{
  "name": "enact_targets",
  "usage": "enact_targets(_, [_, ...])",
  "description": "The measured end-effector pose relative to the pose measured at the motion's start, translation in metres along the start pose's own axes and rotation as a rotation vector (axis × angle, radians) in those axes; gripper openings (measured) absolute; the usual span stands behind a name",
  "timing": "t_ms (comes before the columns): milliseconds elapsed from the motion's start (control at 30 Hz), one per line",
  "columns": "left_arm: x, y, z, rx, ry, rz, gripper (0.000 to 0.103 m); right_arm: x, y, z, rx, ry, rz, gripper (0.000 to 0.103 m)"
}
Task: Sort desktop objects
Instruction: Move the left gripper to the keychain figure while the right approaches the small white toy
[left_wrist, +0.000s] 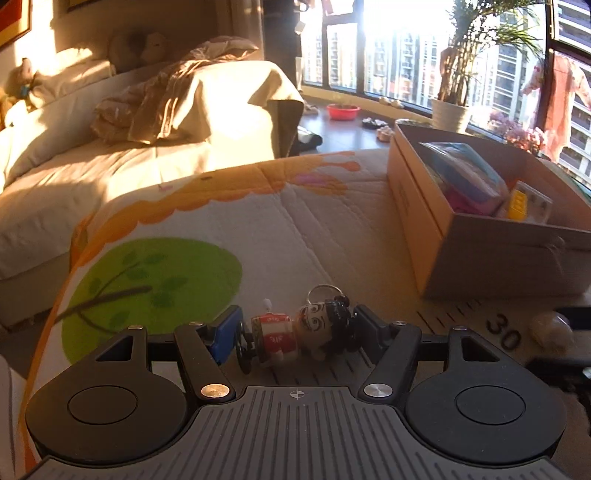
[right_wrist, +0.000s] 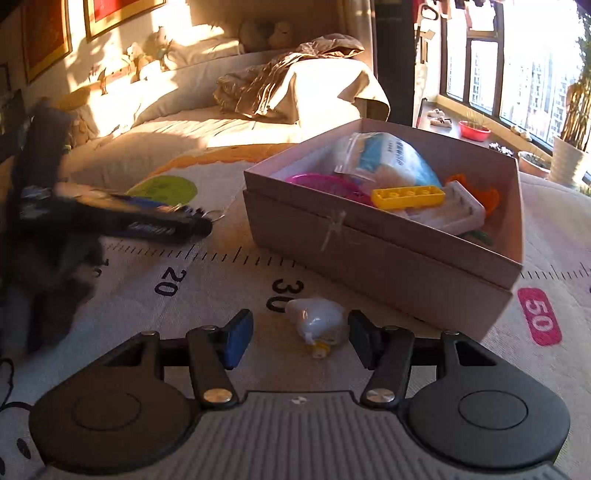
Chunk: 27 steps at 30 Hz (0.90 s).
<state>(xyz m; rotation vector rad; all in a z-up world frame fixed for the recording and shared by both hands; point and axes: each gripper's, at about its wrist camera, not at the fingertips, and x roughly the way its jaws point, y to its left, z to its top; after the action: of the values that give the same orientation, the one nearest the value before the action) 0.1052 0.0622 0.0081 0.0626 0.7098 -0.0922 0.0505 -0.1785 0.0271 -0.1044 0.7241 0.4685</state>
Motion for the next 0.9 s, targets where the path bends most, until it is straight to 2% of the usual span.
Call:
enact_targets(33, [-0.007,-0.001,-0.005,0.004,0.003,-0.022,0.071,0.002,0.002,0.001,-0.012,-0.001,-0.013,0.054])
enact_targets(100, [-0.022,-0.008,-0.017,0.022,0.006,-0.064,0.071,0.004,0.007,0.001,-0.045,0.001,-0.047,0.038])
enact_targets(367, [-0.057,-0.05,-0.052,0.112,-0.002,-0.204,0.072,-0.013,-0.001,-0.004,-0.004,0.043,-0.066,0.037])
enact_targets(633, [-0.055,-0.052,-0.054,0.108,-0.006,-0.176,0.087,-0.045,-0.006,-0.025,0.093,0.082,0.029,0.037])
enact_targets(900, [-0.057,-0.061,-0.055,0.122,0.003,-0.182,0.09,-0.058,0.003,-0.043,0.039,0.03,-0.06,0.037])
